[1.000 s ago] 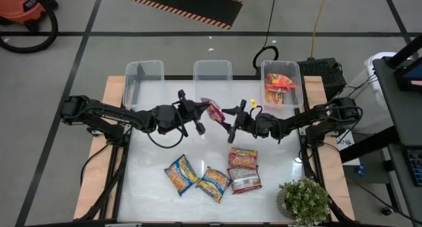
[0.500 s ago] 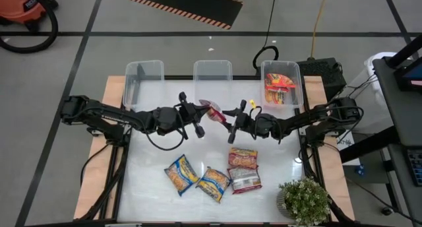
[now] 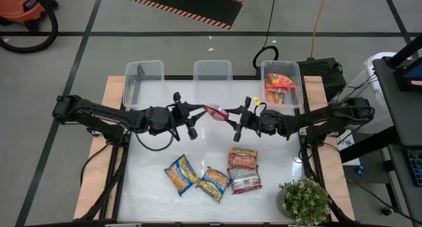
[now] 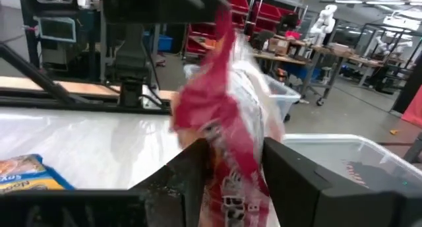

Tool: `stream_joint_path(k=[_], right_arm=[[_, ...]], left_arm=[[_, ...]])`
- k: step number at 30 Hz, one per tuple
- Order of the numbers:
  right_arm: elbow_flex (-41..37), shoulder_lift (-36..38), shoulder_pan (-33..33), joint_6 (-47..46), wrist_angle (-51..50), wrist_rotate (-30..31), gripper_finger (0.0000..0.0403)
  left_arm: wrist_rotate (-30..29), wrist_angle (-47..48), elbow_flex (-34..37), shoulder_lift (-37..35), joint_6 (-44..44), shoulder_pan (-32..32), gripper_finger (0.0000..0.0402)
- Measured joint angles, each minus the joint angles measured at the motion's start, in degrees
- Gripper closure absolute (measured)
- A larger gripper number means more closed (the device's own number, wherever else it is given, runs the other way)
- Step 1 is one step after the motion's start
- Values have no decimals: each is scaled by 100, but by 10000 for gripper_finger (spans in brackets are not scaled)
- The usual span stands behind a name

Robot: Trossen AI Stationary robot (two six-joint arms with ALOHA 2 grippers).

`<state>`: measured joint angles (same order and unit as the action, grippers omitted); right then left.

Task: Sort Maruchan noodles
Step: Put the top red noodle pack into the middle transparent bin

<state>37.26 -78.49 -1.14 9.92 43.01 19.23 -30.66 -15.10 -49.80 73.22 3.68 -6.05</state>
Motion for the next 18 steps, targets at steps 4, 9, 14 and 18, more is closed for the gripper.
stream_joint_path(k=[4, 9, 14, 18], right_arm=[[0, 235, 31, 7, -258, -1, 267], [3, 332, 37, -6, -458, -14, 275], [7, 316, 36, -469, -1183, -580, 291], [8, 319, 30, -881, -1953, -602, 288]], left_arm=[[-7, 66, 2, -98, 5, -71, 253], [-18, 231, 2, -106, -10, -84, 239], [-23, 1022, 2, -82, -421, -85, 238], [138, 1453, 2, -86, -495, -109, 238]])
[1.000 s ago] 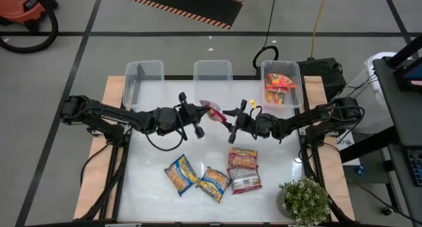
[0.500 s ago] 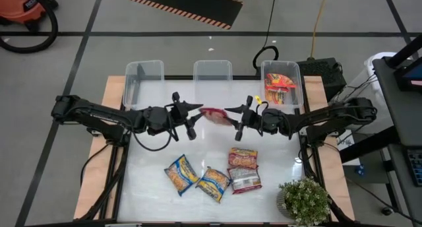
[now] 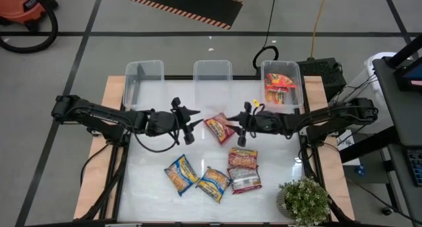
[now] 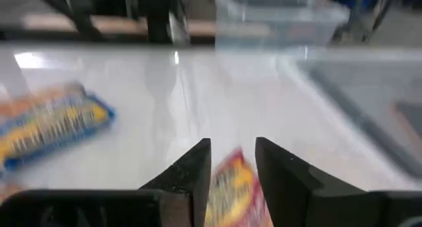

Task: Sort Maruchan noodles
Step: Put the top red noodle pack into the middle transparent bin

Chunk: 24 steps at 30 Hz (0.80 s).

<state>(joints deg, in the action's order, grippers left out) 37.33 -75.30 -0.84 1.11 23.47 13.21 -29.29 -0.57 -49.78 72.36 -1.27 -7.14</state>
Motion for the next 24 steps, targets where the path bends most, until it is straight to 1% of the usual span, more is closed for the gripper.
stream_joint_path(k=[5, 8, 11, 15, 20, 21, 24], right_arm=[[365, -23, -7, 25, -1611, -61, 265], [427, -113, -63, 123, -2281, -149, 249], [430, -279, -117, 334, -2511, -129, 235], [427, -715, -118, 272, -2530, -101, 225], [426, -1287, -129, 252, -2458, 681, 222], [425, -1363, -129, 221, -2453, 769, 222], [425, -1469, -127, 195, -2372, 743, 215]], left_arm=[[389, 145, 0, -4, 3, 139, 238], [577, 211, 0, -4, 126, 236, 238], [740, 230, 0, -5, 225, 345, 238], [877, 218, 0, -6, 375, 433, 238], [886, 40, 0, -6, 705, 472, 238], [886, 4, 0, -7, 744, 482, 238], [891, -34, 0, -6, 813, 533, 238]])
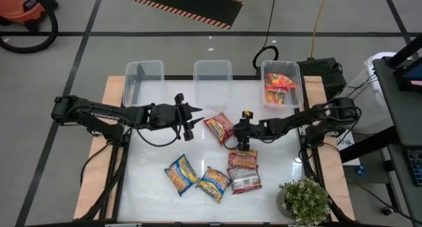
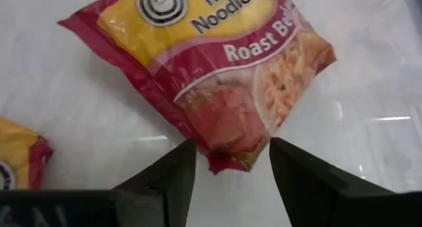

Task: Sort Maruchan noodles
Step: Put the top red noodle pack into the middle transparent bin

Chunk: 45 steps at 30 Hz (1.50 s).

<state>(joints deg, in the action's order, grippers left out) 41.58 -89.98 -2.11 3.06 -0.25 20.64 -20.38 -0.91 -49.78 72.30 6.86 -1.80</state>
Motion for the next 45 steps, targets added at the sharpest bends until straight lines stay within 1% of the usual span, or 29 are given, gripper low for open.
stream_joint_path(k=[2, 7, 12, 18, 25, 35, 38, 45], right_arm=[[0, -52, 14, 25, 87, -69, 206], [4, -312, 236, -125, 283, -540, 183], [4, -505, 317, -72, 428, -594, 192], [-2, -338, 321, 171, 537, -588, 231], [-2, -15, 327, 444, 569, -565, 297], [-4, 39, 328, 688, 608, -560, 387], [-2, 62, 328, 747, 614, -560, 400], [55, 209, 317, 823, 667, -560, 402]], left_arm=[[0, -2, 0, -1, 19, 41, 238], [0, -13, 0, 0, 9, 138, 238], [0, -15, 0, -1, -49, 151, 238], [0, -15, 0, -1, -55, 147, 238], [0, 86, 0, 0, -184, 136, 238], [-3, 122, 0, -1, -301, 82, 238], [-2, 122, 0, 0, -294, 81, 238], [-3, 118, 0, -1, -226, 81, 238]])
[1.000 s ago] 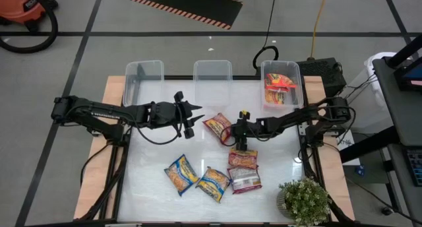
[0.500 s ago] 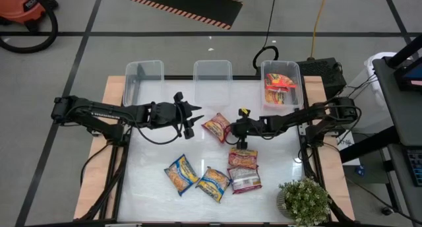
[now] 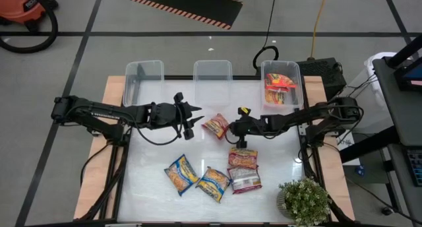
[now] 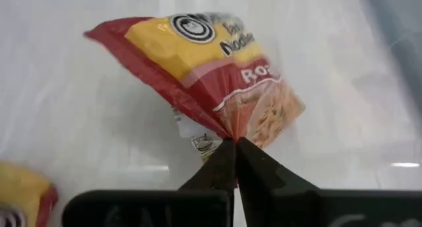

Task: Sort Maruchan noodles
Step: Put the top red noodle pack into the middle transparent bin

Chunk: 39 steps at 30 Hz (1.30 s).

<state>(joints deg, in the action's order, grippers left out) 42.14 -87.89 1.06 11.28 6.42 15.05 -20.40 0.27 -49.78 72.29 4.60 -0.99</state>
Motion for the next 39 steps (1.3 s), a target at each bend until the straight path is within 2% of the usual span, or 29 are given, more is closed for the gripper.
stream_joint_path(k=[14, 17, 21, 27, 33, 39], right_arm=[[10, 1688, -198, 328, -32, 7, 403], [12, 1994, -195, 347, -3, 294, 403], [12, 2229, -192, 472, 67, 603, 403], [14, 2303, -192, 638, 219, 563, 403], [177, 2303, -190, 323, -682, 433, 401], [432, 2302, -136, -373, -2075, 439, 375]], left_arm=[[-4, -120, 0, 2, -188, -408, 238], [-4, -237, 0, 2, -219, -602, 238], [-37, -612, 0, 34, -459, -829, 238], [-61, -1081, -2, 426, -518, -1007, 238], [-63, -1076, -2, 795, -684, -951, 238], [-66, -1114, -2, 835, -643, -837, 238]])
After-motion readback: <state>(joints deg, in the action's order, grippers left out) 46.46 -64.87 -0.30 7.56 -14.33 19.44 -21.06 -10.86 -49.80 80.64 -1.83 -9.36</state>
